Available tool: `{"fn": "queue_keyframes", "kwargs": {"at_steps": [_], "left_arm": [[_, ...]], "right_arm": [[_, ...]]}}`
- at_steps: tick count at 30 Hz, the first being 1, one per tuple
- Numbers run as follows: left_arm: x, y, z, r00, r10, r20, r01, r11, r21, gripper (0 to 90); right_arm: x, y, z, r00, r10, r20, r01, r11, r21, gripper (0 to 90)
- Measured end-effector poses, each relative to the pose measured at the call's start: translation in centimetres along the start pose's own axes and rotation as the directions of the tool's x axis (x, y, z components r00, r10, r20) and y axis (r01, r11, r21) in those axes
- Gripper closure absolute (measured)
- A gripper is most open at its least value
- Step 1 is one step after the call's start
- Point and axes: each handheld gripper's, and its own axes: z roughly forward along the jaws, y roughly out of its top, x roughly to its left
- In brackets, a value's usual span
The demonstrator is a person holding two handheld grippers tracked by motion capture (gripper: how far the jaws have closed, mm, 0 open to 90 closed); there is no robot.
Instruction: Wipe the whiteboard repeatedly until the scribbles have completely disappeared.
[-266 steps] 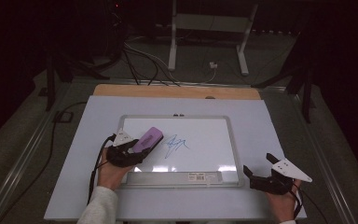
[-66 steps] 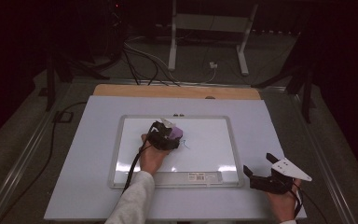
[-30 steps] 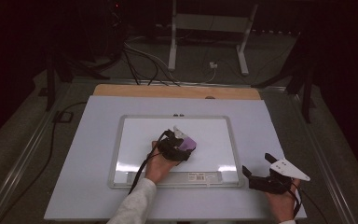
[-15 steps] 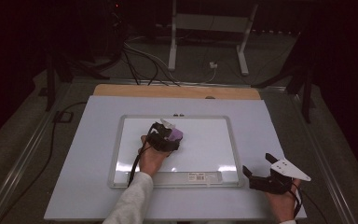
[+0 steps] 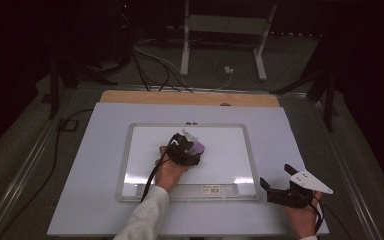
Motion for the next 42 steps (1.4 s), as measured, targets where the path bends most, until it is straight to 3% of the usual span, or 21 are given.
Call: {"fn": "queue_keyframes", "kwargs": {"at_steps": [1, 3, 6, 8, 13, 14, 15, 16, 17, 21, 26, 28, 32, 34, 39, 42], "left_arm": [[0.3, 0.1, 0.1, 0.9995, -0.008, -0.032, 0.008, 1.0, -0.004, 42.0], [0.9, 0.1, 0.2, 0.9982, -0.033, -0.05, 0.033, 0.9994, -0.006, 42.0], [1.6, 0.2, 0.3, 0.9965, -0.068, -0.049, 0.068, 0.9977, -0.004, 42.0], [1.2, 0.2, 0.2, 0.997, -0.052, -0.057, 0.052, 0.9986, -0.001, 42.0], [-1.3, 0.0, 0.0, 0.9999, 0.016, 0.001, -0.016, 0.9999, -0.001, 42.0], [-1.3, 0.0, 0.0, 0.9999, 0.016, 0.001, -0.016, 0.9999, -0.001, 42.0], [-2.5, 0.0, 0.0, 0.9987, 0.039, 0.033, -0.039, 0.9993, -0.001, 42.0], [-2.5, 0.0, 0.0, 0.9987, 0.039, 0.033, -0.039, 0.9993, -0.001, 42.0], [-3.4, -0.1, -0.1, 0.9963, 0.068, 0.052, -0.068, 0.9977, -0.004, 41.9], [-3.9, -0.2, -0.2, 0.995, 0.084, 0.055, -0.083, 0.9965, -0.008, 42.0], [-2.8, 0.0, 0.0, 0.998, 0.062, -0.007, -0.062, 0.998, -0.01, 42.0], [-1.6, 0.0, 0.1, 0.9989, 0.027, -0.038, -0.027, 0.9996, -0.008, 42.0], [-0.3, 0.0, 0.1, 0.9981, -0.012, -0.061, 0.012, 0.9999, -0.008, 42.0], [1.0, -0.2, 0.0, 0.9949, -0.055, -0.085, 0.055, 0.9985, -0.009, 42.0], [2.5, -0.5, -0.3, 0.9881, -0.101, -0.116, 0.1, 0.9949, -0.012, 42.0], [3.8, -1.0, -0.7, 0.9768, -0.15, -0.153, 0.149, 0.9886, -0.02, 42.0]], "right_arm": [[0.0, 0.0, 0.0, 1.0, 0.0, 0.002, 0.0, 1.0, 0.0, 0.0], [-0.1, 0.0, -0.1, 1.0, 0.001, 0.002, -0.001, 1.0, -0.003, 0.0], [-0.2, 0.0, -0.1, 1.0, 0.003, 0.003, -0.003, 1.0, -0.004, 0.0], [-0.2, 0.0, -0.1, 1.0, 0.003, 0.002, -0.003, 1.0, -0.005, 0.0], [0.0, 0.0, -0.1, 1.0, 0.001, 0.001, -0.001, 1.0, -0.002, 0.0], [0.0, 0.0, 0.0, 1.0, 0.0, 0.0, 0.0, 1.0, -0.002, 0.0], [0.0, 0.0, 0.0, 1.0, 0.0, 0.0, 0.0, 1.0, -0.001, 0.0], [0.0, 0.0, 0.0, 1.0, 0.0, 0.0, 0.0, 1.0, -0.001, 0.0], [0.0, 0.0, -0.1, 1.0, 0.0, 0.0, 0.0, 1.0, -0.001, 0.0], [-0.1, 0.0, -0.1, 1.0, 0.002, 0.002, -0.002, 1.0, -0.001, 0.0], [-0.1, 0.0, -0.2, 1.0, 0.003, 0.002, -0.003, 1.0, -0.003, 0.0], [-0.2, 0.0, -0.2, 1.0, 0.003, 0.003, -0.003, 1.0, -0.004, 0.0], [-0.2, 0.0, -0.2, 1.0, 0.004, 0.003, -0.004, 1.0, -0.006, 0.0], [-0.2, 0.0, -0.2, 1.0, 0.004, 0.003, -0.004, 1.0, -0.005, 0.0], [-0.2, 0.0, -0.2, 1.0, 0.005, 0.004, -0.005, 1.0, -0.007, 0.0], [-0.2, 0.0, -0.2, 1.0, 0.005, 0.003, -0.005, 1.0, -0.005, 0.0]]}}
